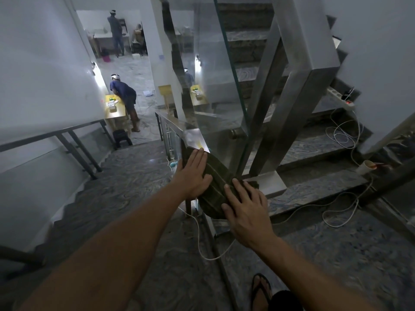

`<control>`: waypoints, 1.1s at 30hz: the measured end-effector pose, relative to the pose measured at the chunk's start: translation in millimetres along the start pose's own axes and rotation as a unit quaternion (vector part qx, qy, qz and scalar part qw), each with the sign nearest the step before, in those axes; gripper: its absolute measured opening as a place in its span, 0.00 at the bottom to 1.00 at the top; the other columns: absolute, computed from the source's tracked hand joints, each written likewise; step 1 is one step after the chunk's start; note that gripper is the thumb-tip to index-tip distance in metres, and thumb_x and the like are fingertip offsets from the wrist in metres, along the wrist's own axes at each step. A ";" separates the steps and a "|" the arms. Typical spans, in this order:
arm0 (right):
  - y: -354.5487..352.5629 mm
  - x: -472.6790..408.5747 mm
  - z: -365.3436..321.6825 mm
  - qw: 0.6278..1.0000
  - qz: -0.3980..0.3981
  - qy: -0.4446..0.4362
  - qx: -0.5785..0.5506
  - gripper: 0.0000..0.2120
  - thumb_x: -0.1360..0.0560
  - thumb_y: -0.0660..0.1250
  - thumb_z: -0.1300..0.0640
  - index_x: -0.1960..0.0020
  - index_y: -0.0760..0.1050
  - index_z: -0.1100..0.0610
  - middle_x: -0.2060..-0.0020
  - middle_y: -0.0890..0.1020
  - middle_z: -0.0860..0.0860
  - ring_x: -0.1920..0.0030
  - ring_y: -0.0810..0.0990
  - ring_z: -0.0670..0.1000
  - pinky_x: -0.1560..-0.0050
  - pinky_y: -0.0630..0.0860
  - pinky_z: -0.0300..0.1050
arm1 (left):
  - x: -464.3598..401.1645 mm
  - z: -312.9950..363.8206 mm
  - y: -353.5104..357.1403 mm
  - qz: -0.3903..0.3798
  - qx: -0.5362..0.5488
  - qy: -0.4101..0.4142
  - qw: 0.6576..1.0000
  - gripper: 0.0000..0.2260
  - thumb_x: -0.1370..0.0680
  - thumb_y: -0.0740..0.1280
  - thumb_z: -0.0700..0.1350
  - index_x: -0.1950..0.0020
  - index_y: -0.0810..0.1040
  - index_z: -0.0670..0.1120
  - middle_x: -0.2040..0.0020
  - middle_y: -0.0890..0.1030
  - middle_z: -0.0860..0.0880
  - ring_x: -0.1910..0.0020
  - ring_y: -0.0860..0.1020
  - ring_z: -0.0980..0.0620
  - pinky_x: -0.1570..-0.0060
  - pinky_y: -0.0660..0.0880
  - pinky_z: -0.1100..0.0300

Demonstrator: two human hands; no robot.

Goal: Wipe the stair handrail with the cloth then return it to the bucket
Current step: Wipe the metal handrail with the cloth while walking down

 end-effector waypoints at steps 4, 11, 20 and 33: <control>-4.3 -5.8 -17.7 0.999 0.022 0.043 -0.014 0.26 0.25 0.54 0.38 0.33 0.72 0.50 0.33 0.74 0.56 0.35 0.70 0.59 0.39 0.65 0.58 | -12.0 -12.4 -2.4 -0.002 -0.017 0.023 1.000 0.27 0.18 0.46 0.55 0.22 0.42 0.48 0.21 0.41 0.50 0.22 0.40 0.52 0.26 0.41 0.40; -0.3 -21.5 -45.9 0.997 -0.002 0.061 0.036 0.29 0.25 0.52 0.39 0.31 0.70 0.55 0.34 0.75 0.59 0.38 0.74 0.62 0.40 0.69 0.60 | -32.9 -23.9 -8.7 -0.012 -0.024 0.037 0.999 0.27 0.18 0.46 0.56 0.22 0.42 0.49 0.20 0.42 0.50 0.22 0.40 0.52 0.26 0.40 0.40; 9.4 -51.3 -61.4 0.996 -0.040 0.047 0.065 0.31 0.23 0.57 0.41 0.28 0.64 0.59 0.31 0.70 0.63 0.41 0.75 0.62 0.43 0.71 0.56 | -57.3 -33.4 -19.7 -0.017 -0.064 0.018 0.998 0.26 0.17 0.44 0.54 0.22 0.41 0.48 0.21 0.41 0.49 0.23 0.38 0.51 0.28 0.33 0.39; 6.8 -110.0 -69.6 0.987 -0.143 0.071 0.027 0.29 0.24 0.61 0.47 0.28 0.62 0.59 0.29 0.65 0.63 0.35 0.68 0.64 0.37 0.67 0.58 | -96.5 -63.1 -26.1 -0.001 0.032 -0.009 0.999 0.25 0.17 0.47 0.53 0.22 0.43 0.50 0.20 0.42 0.51 0.23 0.38 0.50 0.27 0.38 0.38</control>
Point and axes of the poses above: each hand's wrist, its own x-axis away from the middle knuckle, its own y-axis out of the palm, z = x × y, the point moved 7 cm from there along -x, towards the middle knuckle
